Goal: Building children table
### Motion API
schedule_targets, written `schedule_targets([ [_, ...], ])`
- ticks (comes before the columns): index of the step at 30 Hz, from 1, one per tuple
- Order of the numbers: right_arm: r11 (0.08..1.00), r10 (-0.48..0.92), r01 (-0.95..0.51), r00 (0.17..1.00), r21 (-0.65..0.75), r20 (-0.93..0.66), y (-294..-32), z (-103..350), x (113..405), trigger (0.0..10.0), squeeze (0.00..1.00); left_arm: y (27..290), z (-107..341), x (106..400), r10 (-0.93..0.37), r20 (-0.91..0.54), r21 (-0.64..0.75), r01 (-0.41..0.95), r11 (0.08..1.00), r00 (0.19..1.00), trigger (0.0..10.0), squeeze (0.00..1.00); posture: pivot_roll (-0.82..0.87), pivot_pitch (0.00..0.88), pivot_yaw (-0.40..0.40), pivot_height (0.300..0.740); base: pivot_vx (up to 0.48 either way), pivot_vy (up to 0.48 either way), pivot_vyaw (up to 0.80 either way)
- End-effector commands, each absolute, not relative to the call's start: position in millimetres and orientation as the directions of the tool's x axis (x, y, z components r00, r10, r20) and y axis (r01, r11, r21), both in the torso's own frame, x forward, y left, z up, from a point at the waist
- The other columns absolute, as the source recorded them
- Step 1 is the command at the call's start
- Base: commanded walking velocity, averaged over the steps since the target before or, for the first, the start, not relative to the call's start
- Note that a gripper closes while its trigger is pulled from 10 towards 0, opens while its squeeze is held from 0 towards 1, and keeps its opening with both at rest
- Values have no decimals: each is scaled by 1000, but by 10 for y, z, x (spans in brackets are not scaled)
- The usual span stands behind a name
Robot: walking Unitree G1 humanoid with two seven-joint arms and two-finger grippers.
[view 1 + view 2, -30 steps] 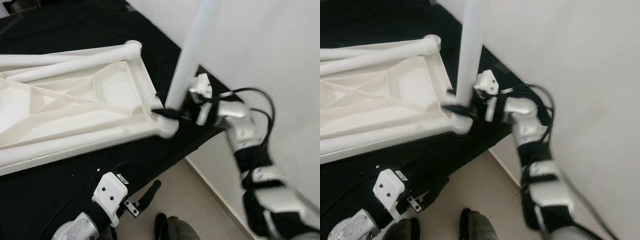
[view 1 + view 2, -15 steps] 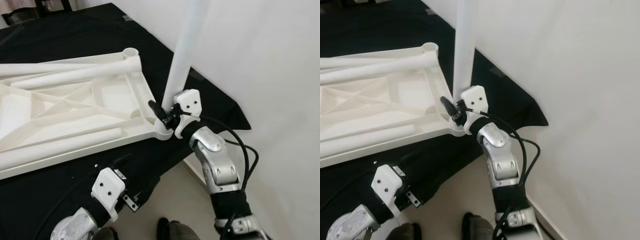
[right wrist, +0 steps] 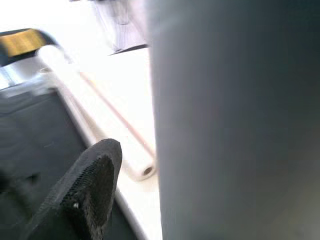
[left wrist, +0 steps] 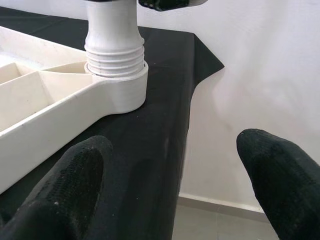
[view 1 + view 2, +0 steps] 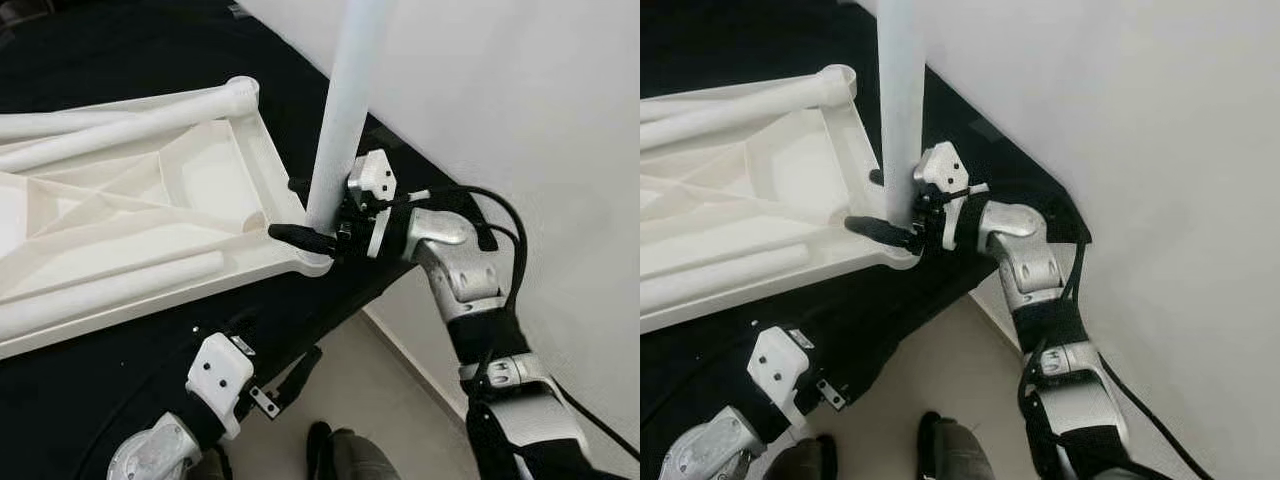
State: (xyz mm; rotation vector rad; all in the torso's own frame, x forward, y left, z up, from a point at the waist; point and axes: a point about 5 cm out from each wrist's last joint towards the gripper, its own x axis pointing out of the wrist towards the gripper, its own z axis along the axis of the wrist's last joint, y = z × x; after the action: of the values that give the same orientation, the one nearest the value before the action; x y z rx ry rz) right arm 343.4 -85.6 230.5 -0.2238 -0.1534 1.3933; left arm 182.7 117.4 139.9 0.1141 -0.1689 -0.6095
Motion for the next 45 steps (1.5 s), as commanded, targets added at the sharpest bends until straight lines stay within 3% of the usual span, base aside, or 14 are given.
schedule_targets([
  [1,30,996,-970,49,-241,-74,-810,2314,3420,10000,0,1140,1328,1790,-582,99,138,568,811,807,10000,0,152,255,-146,740,0,0,0],
  [4,-29,994,-971,-3,-239,-111,-818,2349,3453,10000,0,1128,1329,1786,-582,101,137,569,811,807,10000,0,154,256,-148,740,0,0,0],
  [7,-57,992,-970,-28,-236,-122,-810,2371,3482,7843,0,1121,1330,1784,-583,102,137,569,811,806,10000,0,154,256,-148,740,0,0,0],
  [8,-65,993,-972,-41,-226,-112,-803,2387,3495,0,0,1116,1329,1781,-584,102,136,570,810,805,10000,0,159,255,-149,740,0,0,0],
  [14,-96,991,-973,-75,-210,-107,-815,2358,3528,0,0,1106,1323,1776,-589,102,135,575,807,802,10000,0,145,254,-145,740,0,0,0],
  [21,77,994,-972,93,-224,-61,-921,2239,3586,0,0,1099,1318,1773,-592,102,132,580,804,799,10000,0,133,251,-143,740,0,0,0],
  [25,325,943,-924,333,-199,-9,-958,2002,3573,0,0,1109,1315,1768,-591,102,129,578,806,800,10000,0,119,249,-144,740,0,0,0],
  [27,682,722,-712,692,-164,1,-981,1725,3569,0,0,1128,1313,1771,-587,102,125,575,808,803,10000,0,113,251,-140,740,0,0,0],
  [30,918,384,-374,921,-135,58,-1095,1568,3457,0,0,1143,1314,1777,-585,102,122,574,810,804,10000,0,105,252,-133,740,0,0,0],
  [39,855,517,-515,856,-63,14,-784,1345,3311,0,0,1161,1314,1827,-582,104,125,570,812,807,10000,0,109,251,-131,740,0,0,0],
  [40,856,516,-514,857,-56,10,-773,1351,3309,392,0,1165,1316,1832,-577,106,128,565,815,810,10000,0,107,252,-130,740,0,0,0],
  [41,850,525,-523,851,-68,15,-756,1373,3295,10000,0,1169,1318,1837,-566,108,128,553,823,817,10000,0,105,253,-129,740,0,0,0],
  [44,819,571,-566,820,-96,44,-669,1472,3234,10000,0,1171,1321,1848,-555,112,128,542,831,824,10000,0,109,254,-130,740,0,0,0],
  [45,792,609,-603,791,-95,53,-658,1506,3237,10000,1000,1169,1322,1850,-557,111,130,544,829,823,10000,0,111,255,-129,740,0,0,0],
])
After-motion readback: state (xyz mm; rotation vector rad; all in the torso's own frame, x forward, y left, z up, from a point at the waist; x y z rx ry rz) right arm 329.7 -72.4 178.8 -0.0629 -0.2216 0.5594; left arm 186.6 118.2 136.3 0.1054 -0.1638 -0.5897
